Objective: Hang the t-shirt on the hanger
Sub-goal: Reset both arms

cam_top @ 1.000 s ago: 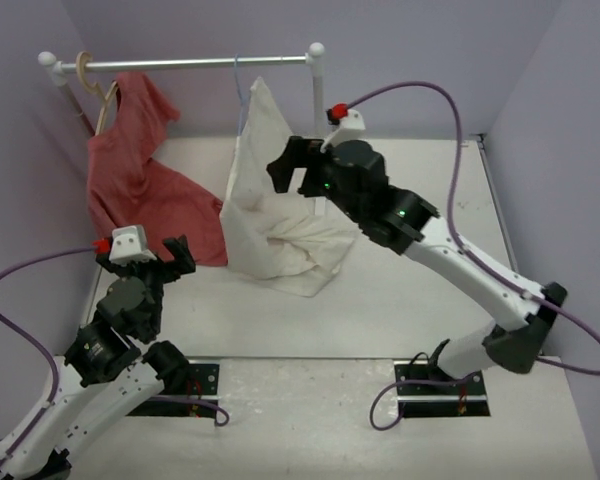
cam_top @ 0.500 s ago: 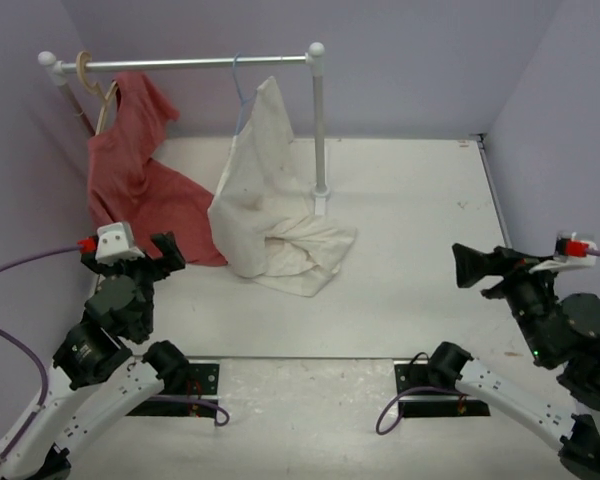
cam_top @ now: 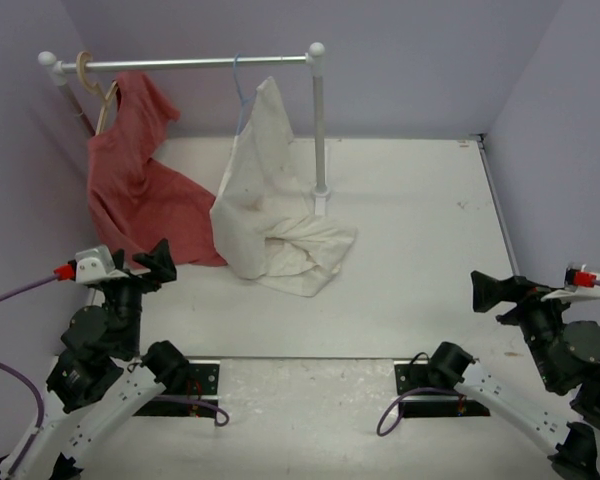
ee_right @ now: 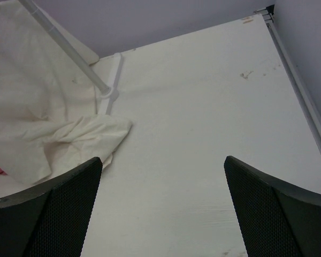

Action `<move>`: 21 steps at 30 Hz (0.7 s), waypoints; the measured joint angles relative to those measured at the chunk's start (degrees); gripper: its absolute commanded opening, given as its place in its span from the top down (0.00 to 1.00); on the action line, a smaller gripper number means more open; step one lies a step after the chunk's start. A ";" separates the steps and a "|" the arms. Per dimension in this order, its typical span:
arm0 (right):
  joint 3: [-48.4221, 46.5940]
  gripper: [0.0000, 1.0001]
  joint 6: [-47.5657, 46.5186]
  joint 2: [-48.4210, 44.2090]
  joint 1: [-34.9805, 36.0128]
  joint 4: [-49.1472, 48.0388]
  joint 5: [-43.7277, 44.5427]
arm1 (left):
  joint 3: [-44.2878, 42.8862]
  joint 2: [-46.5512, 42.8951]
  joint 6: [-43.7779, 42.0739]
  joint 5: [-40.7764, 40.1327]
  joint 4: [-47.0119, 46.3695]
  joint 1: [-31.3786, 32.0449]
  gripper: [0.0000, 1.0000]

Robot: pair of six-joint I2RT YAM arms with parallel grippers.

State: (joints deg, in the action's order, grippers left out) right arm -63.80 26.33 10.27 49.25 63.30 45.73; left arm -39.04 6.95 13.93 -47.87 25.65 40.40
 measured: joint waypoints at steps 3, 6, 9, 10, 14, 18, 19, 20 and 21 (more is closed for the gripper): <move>0.47 0.01 0.28 -0.01 0.00 0.14 0.55 | 0.08 0.42 0.00 0.30 -0.01 -0.31 0.00; 0.59 0.01 0.29 -0.10 0.00 0.08 1.31 | 0.16 0.92 0.02 0.68 -0.12 -0.45 0.00; 0.98 0.01 0.26 -0.43 0.00 -0.04 1.54 | 0.43 1.21 0.02 1.04 -0.33 -0.54 0.00; 1.22 0.01 0.26 -0.55 0.02 -0.17 1.58 | 0.50 1.23 0.02 1.13 -0.37 -0.54 0.00; 1.56 0.01 0.24 -0.62 0.00 -0.34 1.75 | 0.67 1.23 0.00 1.25 -0.77 -0.58 0.00; 2.05 0.01 0.19 -0.62 0.00 -0.75 2.38 | 0.95 1.23 0.00 1.45 -0.94 -0.58 0.00; 2.17 0.01 0.19 -0.62 0.00 -0.83 2.57 | 1.03 1.23 0.00 1.53 -0.94 -0.58 0.00; 2.32 0.01 0.19 -0.62 0.02 -0.92 2.75 | 1.10 1.23 0.00 1.65 -0.96 -0.58 0.00; 2.40 0.01 0.19 -0.62 0.00 -1.00 2.83 | 1.18 1.23 0.00 1.70 -0.99 -0.58 0.00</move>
State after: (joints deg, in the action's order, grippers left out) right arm -61.40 26.52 9.65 49.26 62.30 48.56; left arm -37.86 8.19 13.93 -46.16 24.66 39.81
